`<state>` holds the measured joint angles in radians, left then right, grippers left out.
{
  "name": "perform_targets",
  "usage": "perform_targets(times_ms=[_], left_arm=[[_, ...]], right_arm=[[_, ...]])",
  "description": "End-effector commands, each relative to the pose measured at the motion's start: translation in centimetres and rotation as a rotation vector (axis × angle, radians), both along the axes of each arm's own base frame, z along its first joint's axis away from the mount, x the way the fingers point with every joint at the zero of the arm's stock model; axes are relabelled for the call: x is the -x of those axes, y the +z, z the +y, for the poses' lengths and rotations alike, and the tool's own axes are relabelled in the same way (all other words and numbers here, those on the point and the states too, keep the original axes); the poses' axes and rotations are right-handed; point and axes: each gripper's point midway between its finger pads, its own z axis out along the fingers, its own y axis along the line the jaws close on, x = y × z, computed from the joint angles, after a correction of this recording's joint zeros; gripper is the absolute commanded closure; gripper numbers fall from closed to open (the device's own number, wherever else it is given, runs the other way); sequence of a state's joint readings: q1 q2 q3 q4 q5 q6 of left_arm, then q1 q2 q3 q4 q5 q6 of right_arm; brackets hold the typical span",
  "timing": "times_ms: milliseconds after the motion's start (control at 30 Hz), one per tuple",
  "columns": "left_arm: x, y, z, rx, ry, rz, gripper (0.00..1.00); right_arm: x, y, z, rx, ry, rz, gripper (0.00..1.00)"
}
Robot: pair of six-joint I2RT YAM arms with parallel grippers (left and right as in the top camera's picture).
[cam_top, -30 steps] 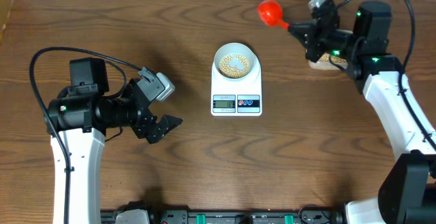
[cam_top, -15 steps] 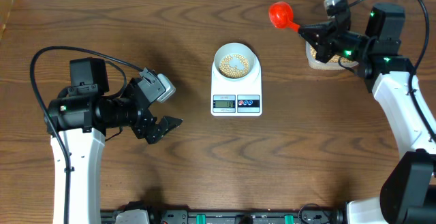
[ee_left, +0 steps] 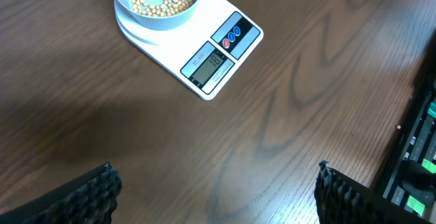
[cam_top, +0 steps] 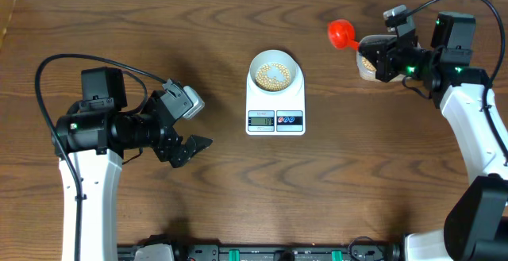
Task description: Scoop item into bowl and weigh 50g on scale
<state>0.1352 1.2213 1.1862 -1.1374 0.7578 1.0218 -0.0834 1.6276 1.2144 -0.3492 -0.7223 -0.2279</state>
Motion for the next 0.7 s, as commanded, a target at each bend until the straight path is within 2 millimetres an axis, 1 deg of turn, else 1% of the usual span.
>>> perform_targets(times_ms=[0,33,100,233,267,400,533,600,667], left_arm=[[-0.2,1.1,-0.2,0.006,-0.017,-0.041,0.07],[-0.2,1.1,-0.2,0.007,-0.017,-0.040,0.07],[-0.2,1.1,-0.2,0.006,-0.017,-0.041,0.07],[-0.2,1.1,-0.2,0.007,-0.017,-0.040,0.07],[-0.2,1.1,-0.2,0.006,-0.017,-0.041,0.07],[-0.2,1.1,-0.2,0.007,-0.017,-0.040,0.07],[-0.2,1.1,-0.2,0.006,-0.017,-0.041,0.07],[-0.2,1.1,-0.2,0.007,-0.017,-0.040,0.07],[-0.2,1.1,-0.2,0.007,-0.017,-0.040,0.07]], right_arm=[[0.1,3.1,-1.8,0.107,-0.079,-0.103,0.99],[0.3,3.8,-2.2,0.127,-0.102,-0.121,0.99],[0.6,4.5,-3.4,0.184,-0.164,-0.130,0.99],[1.8,4.0,-6.6,0.353,-0.304,-0.084,0.99],[2.1,3.7,-7.1,0.384,-0.330,-0.065,0.99],[2.9,2.3,-8.4,0.466,-0.371,-0.002,0.99],[3.0,0.5,-10.8,0.606,-0.460,0.060,0.99],[2.8,-0.2,-10.9,0.642,-0.469,0.077,0.99],[2.6,-1.1,-10.5,0.653,-0.451,0.093,0.99]])
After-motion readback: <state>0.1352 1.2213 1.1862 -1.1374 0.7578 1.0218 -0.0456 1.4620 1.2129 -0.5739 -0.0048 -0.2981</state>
